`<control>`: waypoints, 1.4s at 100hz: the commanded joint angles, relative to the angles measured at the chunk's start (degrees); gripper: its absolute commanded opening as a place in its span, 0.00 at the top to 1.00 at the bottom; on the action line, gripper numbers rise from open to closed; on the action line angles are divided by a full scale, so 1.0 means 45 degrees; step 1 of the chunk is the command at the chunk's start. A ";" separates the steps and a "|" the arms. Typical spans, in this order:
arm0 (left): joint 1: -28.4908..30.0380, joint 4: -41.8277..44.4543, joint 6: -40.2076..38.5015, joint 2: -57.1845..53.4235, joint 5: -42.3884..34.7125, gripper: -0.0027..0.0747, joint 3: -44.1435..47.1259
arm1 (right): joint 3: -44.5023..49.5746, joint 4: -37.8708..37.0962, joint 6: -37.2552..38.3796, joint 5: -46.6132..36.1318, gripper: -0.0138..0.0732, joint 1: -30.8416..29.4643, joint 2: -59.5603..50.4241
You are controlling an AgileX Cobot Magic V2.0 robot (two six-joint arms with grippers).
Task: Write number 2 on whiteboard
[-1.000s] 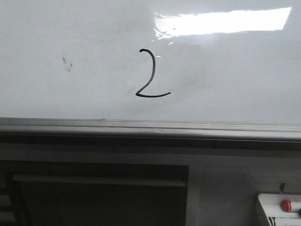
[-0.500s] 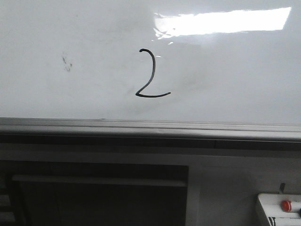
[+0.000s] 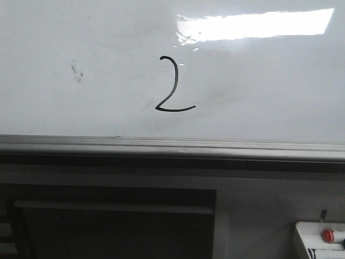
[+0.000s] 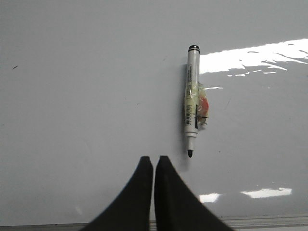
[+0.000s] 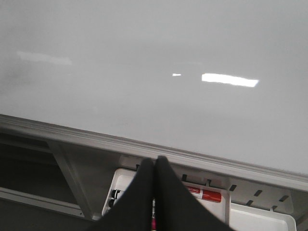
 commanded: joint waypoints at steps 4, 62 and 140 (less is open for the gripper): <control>0.0069 0.0003 -0.0080 -0.0330 -0.1019 0.99 0.0392 | -0.0303 0.0095 -0.0175 -0.0815 0.92 -0.0069 0.0132; 0.0069 0.0003 -0.0080 -0.0330 -0.1019 0.99 0.0392 | 0.6640 0.1247 -0.0030 -1.0917 0.92 0.1488 -0.2392; 0.0069 0.0003 -0.0080 -0.0330 -0.1019 0.99 0.0392 | 0.7061 -0.6061 0.6893 -1.2162 0.92 0.1570 -0.2778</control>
